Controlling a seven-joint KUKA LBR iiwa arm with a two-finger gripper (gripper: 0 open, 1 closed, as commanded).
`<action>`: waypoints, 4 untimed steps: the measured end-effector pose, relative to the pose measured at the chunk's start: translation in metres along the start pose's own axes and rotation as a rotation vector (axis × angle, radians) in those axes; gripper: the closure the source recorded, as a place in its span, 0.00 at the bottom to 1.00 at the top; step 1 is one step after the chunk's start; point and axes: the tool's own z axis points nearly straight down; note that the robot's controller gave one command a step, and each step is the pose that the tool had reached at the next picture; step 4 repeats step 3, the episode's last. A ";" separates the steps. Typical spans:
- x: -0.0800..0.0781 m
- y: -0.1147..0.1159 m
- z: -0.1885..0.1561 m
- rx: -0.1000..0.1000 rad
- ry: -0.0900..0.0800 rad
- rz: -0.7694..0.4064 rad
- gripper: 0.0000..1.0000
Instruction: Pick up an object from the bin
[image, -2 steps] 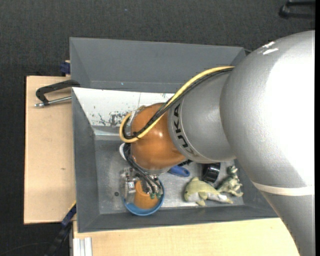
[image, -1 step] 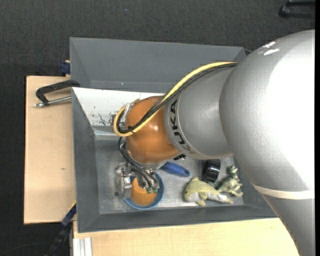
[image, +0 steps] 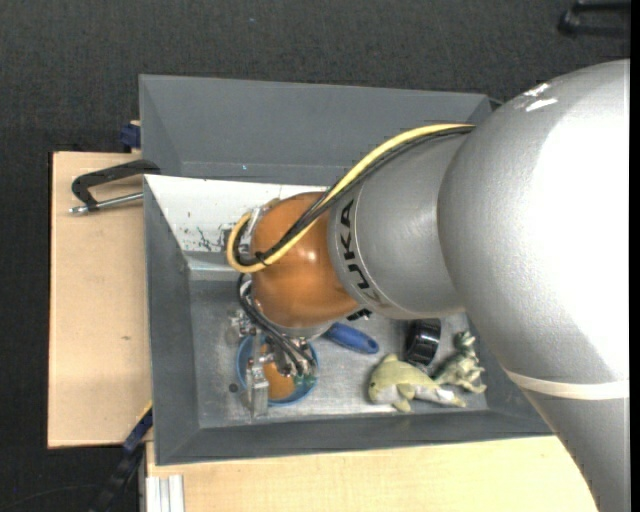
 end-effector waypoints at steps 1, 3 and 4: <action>-0.034 -0.060 0.013 0.002 -0.003 -0.426 0.00; -0.035 -0.046 -0.159 0.003 -0.009 -0.551 1.00; -0.035 -0.046 -0.159 0.003 -0.009 -0.551 1.00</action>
Offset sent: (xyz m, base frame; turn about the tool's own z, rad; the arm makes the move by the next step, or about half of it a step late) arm 0.0401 -0.0546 -0.0157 -0.4273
